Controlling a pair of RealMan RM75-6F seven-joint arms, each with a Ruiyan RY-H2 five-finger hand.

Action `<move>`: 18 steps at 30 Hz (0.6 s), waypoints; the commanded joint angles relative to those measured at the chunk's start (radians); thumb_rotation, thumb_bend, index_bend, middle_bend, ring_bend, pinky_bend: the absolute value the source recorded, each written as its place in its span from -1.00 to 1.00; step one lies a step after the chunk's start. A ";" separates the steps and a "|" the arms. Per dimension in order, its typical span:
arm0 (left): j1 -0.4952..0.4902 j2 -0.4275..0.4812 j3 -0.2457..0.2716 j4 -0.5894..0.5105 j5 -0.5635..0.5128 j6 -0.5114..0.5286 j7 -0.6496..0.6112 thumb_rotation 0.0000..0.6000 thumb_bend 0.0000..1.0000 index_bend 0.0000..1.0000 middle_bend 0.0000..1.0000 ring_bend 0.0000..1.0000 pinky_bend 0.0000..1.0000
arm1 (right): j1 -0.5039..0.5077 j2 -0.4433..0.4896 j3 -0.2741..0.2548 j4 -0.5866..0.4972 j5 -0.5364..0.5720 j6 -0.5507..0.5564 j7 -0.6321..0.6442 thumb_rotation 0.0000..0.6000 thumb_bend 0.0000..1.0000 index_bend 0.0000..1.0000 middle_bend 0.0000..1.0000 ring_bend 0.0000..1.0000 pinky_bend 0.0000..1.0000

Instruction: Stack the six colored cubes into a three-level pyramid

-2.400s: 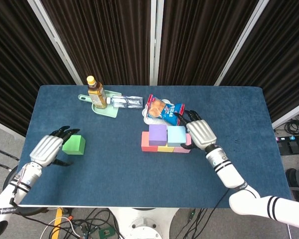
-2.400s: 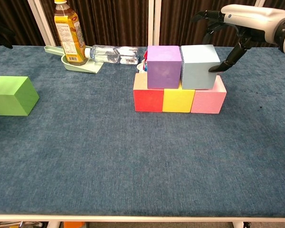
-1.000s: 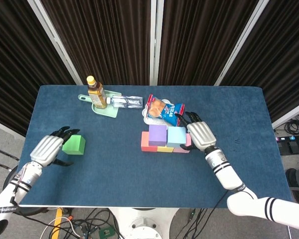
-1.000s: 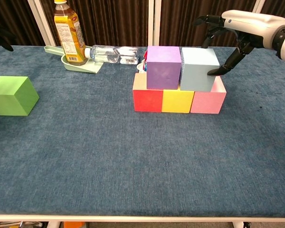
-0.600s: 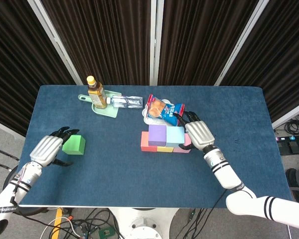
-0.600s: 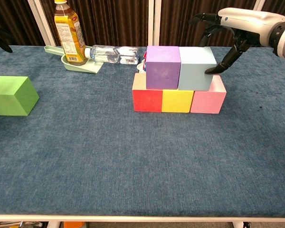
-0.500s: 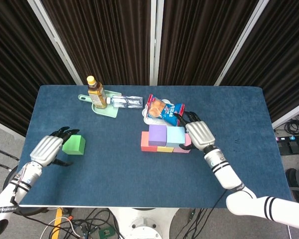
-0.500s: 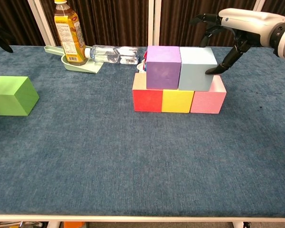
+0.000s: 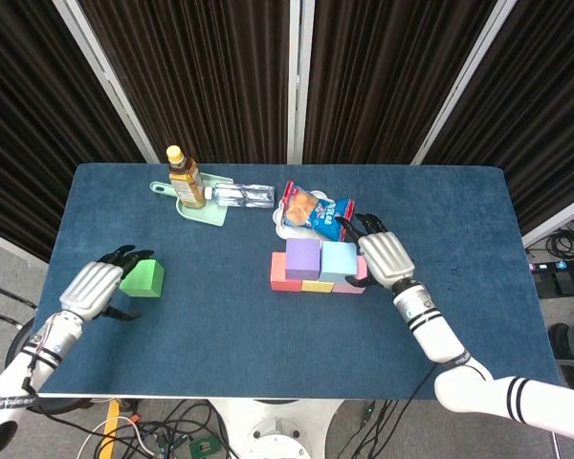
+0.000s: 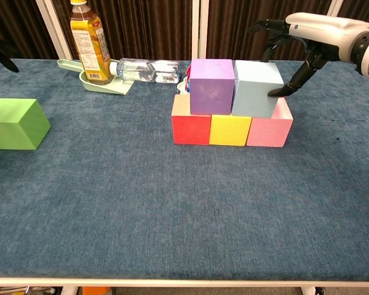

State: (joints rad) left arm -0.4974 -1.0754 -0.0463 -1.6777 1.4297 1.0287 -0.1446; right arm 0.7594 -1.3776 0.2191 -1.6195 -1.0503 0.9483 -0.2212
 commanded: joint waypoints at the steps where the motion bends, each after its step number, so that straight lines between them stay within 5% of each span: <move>1: 0.000 0.000 0.000 0.000 -0.001 0.000 0.000 1.00 -1.00 -0.79 -0.69 -0.88 -0.59 | 0.002 0.000 -0.001 0.002 0.000 -0.004 0.001 1.00 -0.66 -1.00 -0.13 -0.95 -1.00; 18: 0.002 0.003 -0.001 -0.003 0.003 0.005 -0.004 1.00 -1.00 -0.79 -0.69 -0.88 -0.59 | 0.006 0.023 -0.011 -0.015 -0.016 -0.029 0.012 1.00 -0.94 -1.00 -0.60 -1.00 -1.00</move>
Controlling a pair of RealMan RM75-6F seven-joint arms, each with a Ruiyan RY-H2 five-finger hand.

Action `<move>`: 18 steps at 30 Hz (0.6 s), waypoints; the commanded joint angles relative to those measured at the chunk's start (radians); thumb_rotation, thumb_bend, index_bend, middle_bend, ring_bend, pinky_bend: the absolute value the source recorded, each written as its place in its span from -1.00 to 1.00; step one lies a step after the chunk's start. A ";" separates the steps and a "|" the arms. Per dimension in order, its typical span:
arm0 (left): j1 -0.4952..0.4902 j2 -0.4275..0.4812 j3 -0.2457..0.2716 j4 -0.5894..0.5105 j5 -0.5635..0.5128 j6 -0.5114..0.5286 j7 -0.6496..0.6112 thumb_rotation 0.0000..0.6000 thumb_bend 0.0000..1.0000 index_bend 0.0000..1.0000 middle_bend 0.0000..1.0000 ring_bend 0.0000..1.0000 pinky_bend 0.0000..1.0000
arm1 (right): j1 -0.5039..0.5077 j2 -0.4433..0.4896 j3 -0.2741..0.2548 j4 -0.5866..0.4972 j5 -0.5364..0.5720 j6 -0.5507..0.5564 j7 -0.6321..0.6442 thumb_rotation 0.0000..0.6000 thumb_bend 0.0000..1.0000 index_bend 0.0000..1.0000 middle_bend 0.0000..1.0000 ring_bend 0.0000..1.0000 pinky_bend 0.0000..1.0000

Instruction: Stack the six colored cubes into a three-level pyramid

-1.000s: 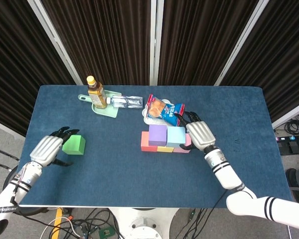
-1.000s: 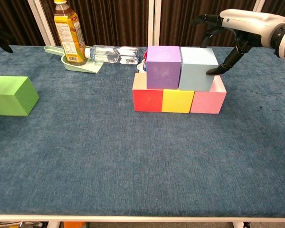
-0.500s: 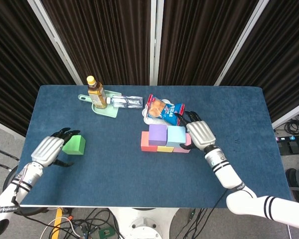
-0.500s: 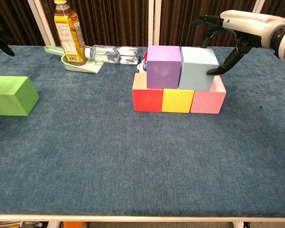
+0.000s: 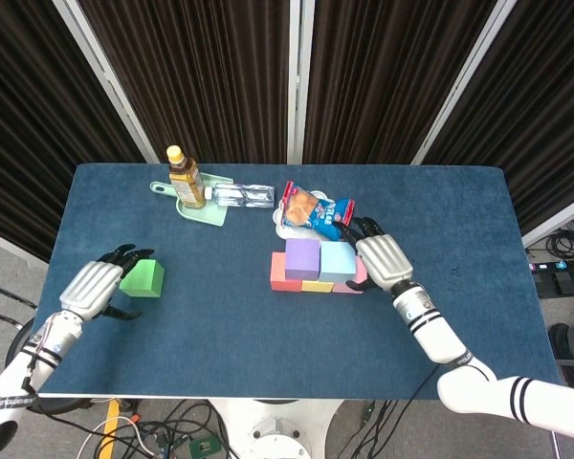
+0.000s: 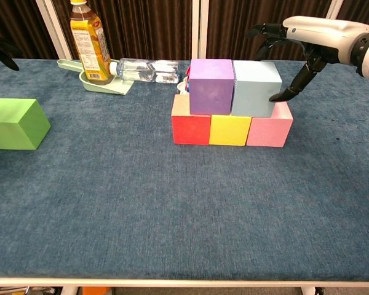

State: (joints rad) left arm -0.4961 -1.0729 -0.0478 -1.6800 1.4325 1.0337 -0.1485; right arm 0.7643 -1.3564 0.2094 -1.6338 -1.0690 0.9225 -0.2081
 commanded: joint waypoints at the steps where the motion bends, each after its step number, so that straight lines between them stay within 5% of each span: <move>1: 0.000 0.001 0.000 -0.001 0.000 0.001 -0.001 1.00 -1.00 -0.79 -0.69 -0.89 -0.59 | 0.001 0.003 -0.002 -0.002 0.004 -0.005 -0.002 1.00 -0.96 -1.00 -0.62 -1.00 -1.00; 8: 0.001 0.004 -0.002 -0.005 0.000 0.003 -0.001 1.00 -1.00 -0.79 -0.69 -0.88 -0.59 | 0.001 0.028 0.009 -0.040 0.003 -0.011 0.022 1.00 -1.00 -1.00 -0.73 -1.00 -1.00; 18: 0.012 0.013 -0.002 -0.004 0.008 0.024 -0.014 1.00 -1.00 -0.79 -0.69 -0.88 -0.59 | 0.052 0.015 0.055 -0.088 0.055 -0.012 -0.015 1.00 -1.00 -1.00 -0.62 -1.00 -1.00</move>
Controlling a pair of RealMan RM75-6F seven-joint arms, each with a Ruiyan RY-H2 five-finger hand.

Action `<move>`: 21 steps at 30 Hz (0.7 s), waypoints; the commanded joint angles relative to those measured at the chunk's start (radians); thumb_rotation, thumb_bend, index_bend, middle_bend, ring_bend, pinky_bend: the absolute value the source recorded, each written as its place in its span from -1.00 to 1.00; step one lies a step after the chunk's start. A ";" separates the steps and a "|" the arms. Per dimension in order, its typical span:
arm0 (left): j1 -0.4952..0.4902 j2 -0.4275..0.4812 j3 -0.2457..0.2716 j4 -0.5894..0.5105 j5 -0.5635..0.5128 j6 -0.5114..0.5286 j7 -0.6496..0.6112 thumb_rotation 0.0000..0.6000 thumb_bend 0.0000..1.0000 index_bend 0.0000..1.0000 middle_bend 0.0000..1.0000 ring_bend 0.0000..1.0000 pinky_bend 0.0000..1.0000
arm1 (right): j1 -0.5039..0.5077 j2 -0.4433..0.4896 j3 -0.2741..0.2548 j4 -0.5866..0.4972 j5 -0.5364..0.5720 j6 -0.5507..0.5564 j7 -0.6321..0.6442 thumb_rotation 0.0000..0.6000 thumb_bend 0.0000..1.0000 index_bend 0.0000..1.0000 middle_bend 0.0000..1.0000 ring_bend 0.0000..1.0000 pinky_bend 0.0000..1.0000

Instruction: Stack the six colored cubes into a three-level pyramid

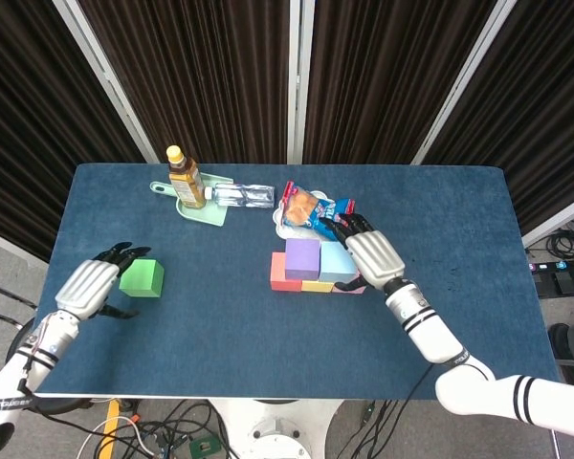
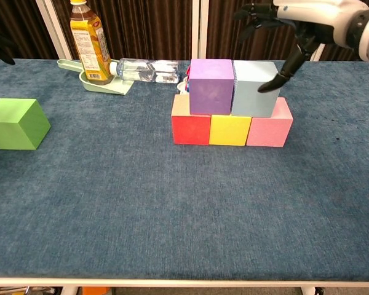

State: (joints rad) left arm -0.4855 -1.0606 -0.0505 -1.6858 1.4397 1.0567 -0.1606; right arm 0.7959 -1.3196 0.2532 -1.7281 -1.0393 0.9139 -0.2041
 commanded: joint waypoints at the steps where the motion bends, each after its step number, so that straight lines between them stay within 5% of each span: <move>1: 0.003 0.001 0.002 0.003 0.002 0.003 -0.004 1.00 -1.00 -0.79 -0.69 -0.88 -0.59 | 0.029 -0.034 0.014 0.012 0.038 -0.004 -0.029 1.00 -1.00 -1.00 -0.62 -1.00 -1.00; 11: 0.014 0.005 0.008 0.021 0.013 0.013 -0.038 1.00 -1.00 -0.79 -0.69 -0.89 -0.59 | 0.111 -0.145 0.037 0.077 0.174 0.018 -0.138 1.00 -1.00 -1.00 -0.55 -1.00 -1.00; 21: 0.014 0.007 0.010 0.028 0.021 0.011 -0.052 1.00 -1.00 -0.79 -0.69 -0.88 -0.59 | 0.125 -0.161 0.039 0.088 0.199 0.031 -0.145 1.00 -1.00 -1.00 -0.35 -1.00 -1.00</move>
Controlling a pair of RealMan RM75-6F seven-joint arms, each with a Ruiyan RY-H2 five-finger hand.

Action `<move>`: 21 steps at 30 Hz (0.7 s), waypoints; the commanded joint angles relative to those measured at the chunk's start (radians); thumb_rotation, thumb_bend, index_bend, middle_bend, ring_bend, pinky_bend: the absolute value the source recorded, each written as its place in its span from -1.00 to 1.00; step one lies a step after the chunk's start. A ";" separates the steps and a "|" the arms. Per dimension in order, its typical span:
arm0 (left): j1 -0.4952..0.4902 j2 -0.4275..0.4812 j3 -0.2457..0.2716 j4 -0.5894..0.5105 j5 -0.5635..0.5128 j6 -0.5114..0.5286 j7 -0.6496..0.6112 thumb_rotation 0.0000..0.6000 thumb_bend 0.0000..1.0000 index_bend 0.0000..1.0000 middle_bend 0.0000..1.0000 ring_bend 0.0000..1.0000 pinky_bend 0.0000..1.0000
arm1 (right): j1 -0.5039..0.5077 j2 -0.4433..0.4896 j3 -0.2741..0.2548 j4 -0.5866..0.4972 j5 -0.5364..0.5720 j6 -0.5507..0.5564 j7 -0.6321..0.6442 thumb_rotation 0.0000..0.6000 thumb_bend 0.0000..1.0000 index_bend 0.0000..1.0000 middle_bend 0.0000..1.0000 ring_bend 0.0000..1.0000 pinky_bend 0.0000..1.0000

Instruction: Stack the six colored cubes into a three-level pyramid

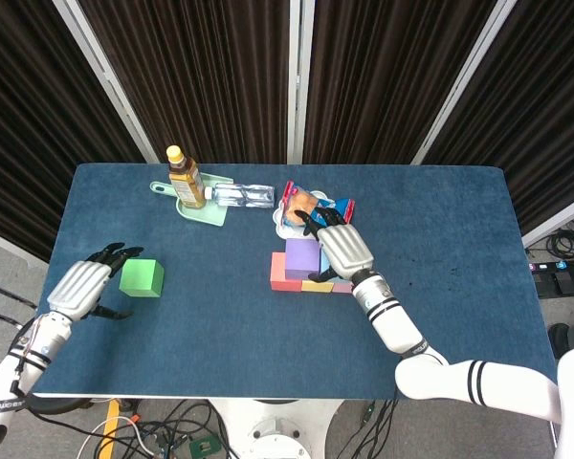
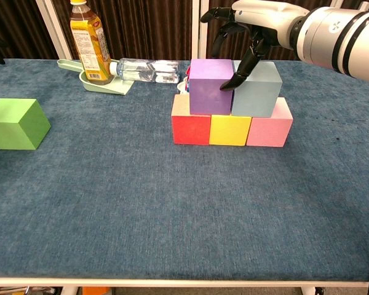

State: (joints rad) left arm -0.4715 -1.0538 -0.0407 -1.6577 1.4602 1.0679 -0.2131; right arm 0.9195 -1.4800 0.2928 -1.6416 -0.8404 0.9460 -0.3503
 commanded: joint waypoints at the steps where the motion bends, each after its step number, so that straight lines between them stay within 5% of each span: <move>1: 0.001 0.000 0.001 0.000 0.001 0.000 0.000 1.00 -1.00 -0.79 -0.69 -0.88 -0.59 | 0.002 -0.001 -0.002 0.002 0.001 -0.003 0.002 1.00 -1.00 -1.00 -0.34 -1.00 -1.00; 21: 0.002 -0.002 -0.001 -0.002 -0.004 0.000 0.015 1.00 -1.00 -0.79 -0.69 -0.89 -0.59 | 0.000 0.003 -0.008 0.012 -0.033 -0.002 0.040 1.00 -0.93 -1.00 -0.19 -1.00 -1.00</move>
State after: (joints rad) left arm -0.4700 -1.0558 -0.0417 -1.6594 1.4563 1.0674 -0.1978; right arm 0.9196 -1.4767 0.2850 -1.6297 -0.8730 0.9447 -0.3110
